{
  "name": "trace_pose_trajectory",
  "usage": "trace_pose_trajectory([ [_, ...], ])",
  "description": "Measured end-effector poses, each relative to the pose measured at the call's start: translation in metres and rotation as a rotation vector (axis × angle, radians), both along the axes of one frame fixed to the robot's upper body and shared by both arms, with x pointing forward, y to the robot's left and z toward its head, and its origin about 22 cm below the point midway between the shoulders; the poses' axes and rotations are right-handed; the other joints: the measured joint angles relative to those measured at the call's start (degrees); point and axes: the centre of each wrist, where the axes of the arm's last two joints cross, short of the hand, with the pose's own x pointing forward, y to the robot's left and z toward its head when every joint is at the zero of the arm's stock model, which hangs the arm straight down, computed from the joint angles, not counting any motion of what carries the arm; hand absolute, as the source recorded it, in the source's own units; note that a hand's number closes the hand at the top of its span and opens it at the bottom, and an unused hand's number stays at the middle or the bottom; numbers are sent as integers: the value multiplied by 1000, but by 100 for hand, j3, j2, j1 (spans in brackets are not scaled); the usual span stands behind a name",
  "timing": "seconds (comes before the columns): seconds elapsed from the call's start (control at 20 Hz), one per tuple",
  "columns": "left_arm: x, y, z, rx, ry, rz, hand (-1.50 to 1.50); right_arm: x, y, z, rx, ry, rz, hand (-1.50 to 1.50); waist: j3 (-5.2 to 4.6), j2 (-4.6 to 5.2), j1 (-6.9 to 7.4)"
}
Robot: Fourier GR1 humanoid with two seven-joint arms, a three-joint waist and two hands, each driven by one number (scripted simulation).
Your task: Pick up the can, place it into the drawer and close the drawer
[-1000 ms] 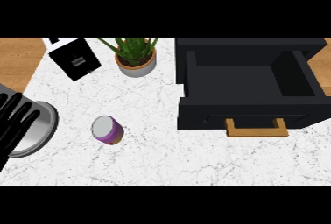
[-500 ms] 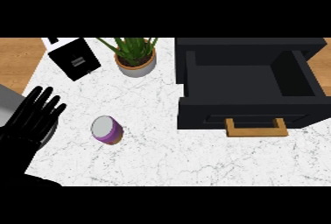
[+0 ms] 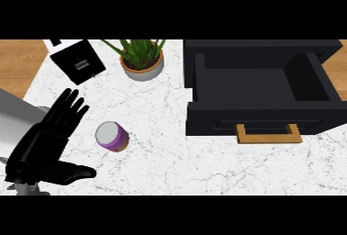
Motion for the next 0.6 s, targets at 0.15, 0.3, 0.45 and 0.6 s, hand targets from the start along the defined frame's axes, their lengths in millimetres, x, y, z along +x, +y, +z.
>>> trace_pose_trajectory([
  [0.15, 7, -6, -18, 20, 2, 12, -150, -5, 1, 0, 2, 2, 3, -150, -2, 0, -4],
  [0.3, 6, -4, -37, 31, 12, 24, -150, -5, -2, 0, -2, -3, -1, -150, 0, 1, 3],
  [0.45, 4, -2, -54, 40, 26, 48, -150, -9, -4, 3, 0, -6, -6, -150, -1, 0, 5],
  [0.6, 11, 1, -71, 48, 29, 76, -150, -13, -3, 4, -1, -7, -2, -150, -3, 1, -1],
])
